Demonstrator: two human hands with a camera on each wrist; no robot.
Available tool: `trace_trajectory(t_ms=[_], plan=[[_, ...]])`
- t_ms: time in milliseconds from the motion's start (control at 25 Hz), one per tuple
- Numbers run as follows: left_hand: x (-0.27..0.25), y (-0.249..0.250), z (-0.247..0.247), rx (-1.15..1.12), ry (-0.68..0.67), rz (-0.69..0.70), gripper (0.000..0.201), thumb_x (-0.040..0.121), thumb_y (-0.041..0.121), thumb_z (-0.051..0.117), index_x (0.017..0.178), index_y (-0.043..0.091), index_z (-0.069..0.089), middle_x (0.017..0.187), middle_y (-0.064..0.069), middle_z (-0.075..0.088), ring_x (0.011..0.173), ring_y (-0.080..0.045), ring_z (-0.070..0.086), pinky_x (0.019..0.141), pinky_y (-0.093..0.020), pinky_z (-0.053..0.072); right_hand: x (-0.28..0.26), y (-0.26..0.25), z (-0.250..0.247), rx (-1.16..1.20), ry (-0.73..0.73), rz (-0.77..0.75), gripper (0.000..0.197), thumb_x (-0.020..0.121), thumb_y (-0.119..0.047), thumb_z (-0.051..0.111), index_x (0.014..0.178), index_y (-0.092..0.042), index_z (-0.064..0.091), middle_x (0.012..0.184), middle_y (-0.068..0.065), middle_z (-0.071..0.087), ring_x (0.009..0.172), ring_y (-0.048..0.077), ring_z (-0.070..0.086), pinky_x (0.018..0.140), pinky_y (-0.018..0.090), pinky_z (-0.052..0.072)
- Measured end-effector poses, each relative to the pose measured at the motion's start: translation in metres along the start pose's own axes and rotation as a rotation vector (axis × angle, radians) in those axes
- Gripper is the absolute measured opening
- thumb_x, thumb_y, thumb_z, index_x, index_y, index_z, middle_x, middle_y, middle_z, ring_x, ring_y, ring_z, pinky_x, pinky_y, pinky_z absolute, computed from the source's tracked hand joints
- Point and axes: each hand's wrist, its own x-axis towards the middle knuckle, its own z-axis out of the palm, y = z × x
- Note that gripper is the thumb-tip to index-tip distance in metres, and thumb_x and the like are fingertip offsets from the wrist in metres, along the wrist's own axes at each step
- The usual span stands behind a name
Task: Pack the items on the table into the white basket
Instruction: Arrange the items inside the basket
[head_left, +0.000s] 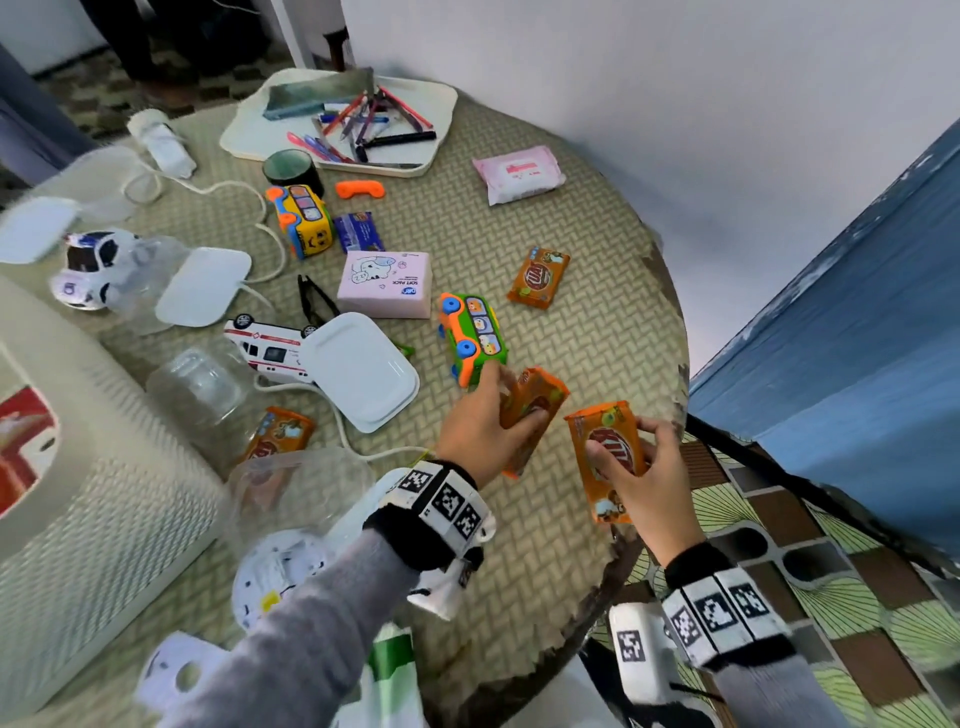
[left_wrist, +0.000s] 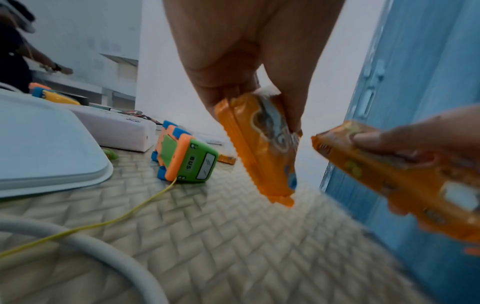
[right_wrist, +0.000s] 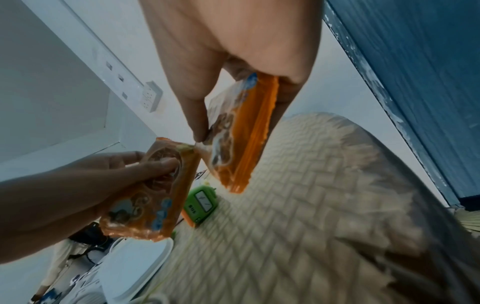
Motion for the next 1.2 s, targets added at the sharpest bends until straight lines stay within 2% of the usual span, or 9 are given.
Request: trace_trajectory(t_ms=[160,360,520,680,840,960,1120,1200], plan=[[-0.036,-0.007,-0.026,-0.26,0.045,-0.067,0.044,0.078,0.036,0.075,0.097,0.026,0.037,0.089,0.0,0.07,0.079,-0.016,0.067,0.072,-0.037,0.054,-0.046,-0.012,0.028,0.051,0.072,-0.007,0.049,0.078,-0.028,0.075,0.115,-0.018,0.045,0.089,0.002,0.064,0.078,0.018,0.066,0.057,0.037,0.057],[-0.086,-0.026,-0.055,-0.431,0.024,-0.077,0.04,0.081,0.024,0.074,0.092,0.029,0.036,0.085,-0.001,0.071,0.074,-0.012,0.069,0.067,-0.034,0.057,-0.102,-0.012,0.058,0.069,0.117,-0.049,0.045,0.079,-0.025,0.075,0.114,-0.021,0.047,0.086,0.0,0.067,0.075,0.015,0.066,0.061,0.034,0.055],[-0.117,-0.044,-0.067,-0.485,0.046,-0.073,0.034,0.083,0.02,0.072,0.093,0.031,0.042,0.082,-0.002,0.072,0.073,-0.017,0.07,0.067,-0.037,0.058,-0.137,-0.005,0.069,0.107,0.168,-0.028,0.041,0.082,-0.021,0.072,0.114,-0.018,0.047,0.087,-0.001,0.066,0.075,0.01,0.064,0.058,0.025,0.051],[-0.141,-0.057,-0.082,-0.528,0.055,-0.081,0.032,0.083,0.019,0.072,0.097,0.027,0.044,0.088,-0.005,0.073,0.075,-0.014,0.071,0.07,-0.037,0.059,-0.165,-0.001,0.075,0.124,0.165,-0.041,0.037,0.085,-0.019,0.068,0.116,-0.016,0.048,0.095,0.005,0.067,0.082,0.013,0.066,0.068,0.029,0.054],[-0.167,-0.067,-0.101,-0.571,0.125,-0.061,0.03,0.084,0.017,0.071,0.097,0.026,0.046,0.084,-0.003,0.072,0.073,-0.013,0.071,0.069,-0.039,0.059,-0.196,-0.006,0.083,0.091,0.155,-0.112,0.034,0.085,-0.021,0.068,0.113,-0.018,0.048,0.09,-0.001,0.066,0.079,0.008,0.065,0.073,0.033,0.056],[-0.195,-0.075,-0.12,-0.581,0.138,-0.032,0.031,0.084,0.016,0.07,0.103,0.021,0.046,0.084,-0.004,0.072,0.073,-0.014,0.07,0.069,-0.038,0.059,-0.225,-0.008,0.092,0.073,0.11,-0.16,0.036,0.084,-0.026,0.068,0.113,-0.018,0.049,0.087,-0.001,0.067,0.075,0.006,0.067,0.067,0.029,0.057],[-0.233,-0.086,-0.148,-0.569,0.158,0.021,0.029,0.084,0.017,0.071,0.097,0.028,0.047,0.087,0.001,0.072,0.078,-0.013,0.071,0.069,-0.036,0.059,-0.259,-0.011,0.111,0.089,0.06,-0.225,0.037,0.083,-0.031,0.068,0.113,-0.018,0.049,0.089,0.003,0.069,0.076,0.008,0.069,0.066,0.03,0.058],[-0.253,-0.093,-0.163,-0.557,0.164,0.036,0.03,0.084,0.017,0.07,0.094,0.029,0.045,0.091,-0.003,0.072,0.082,-0.017,0.071,0.07,-0.037,0.059,-0.274,-0.014,0.123,0.092,0.045,-0.247,0.038,0.081,-0.033,0.068,0.112,-0.02,0.049,0.091,0.004,0.069,0.078,0.01,0.069,0.068,0.031,0.058]])
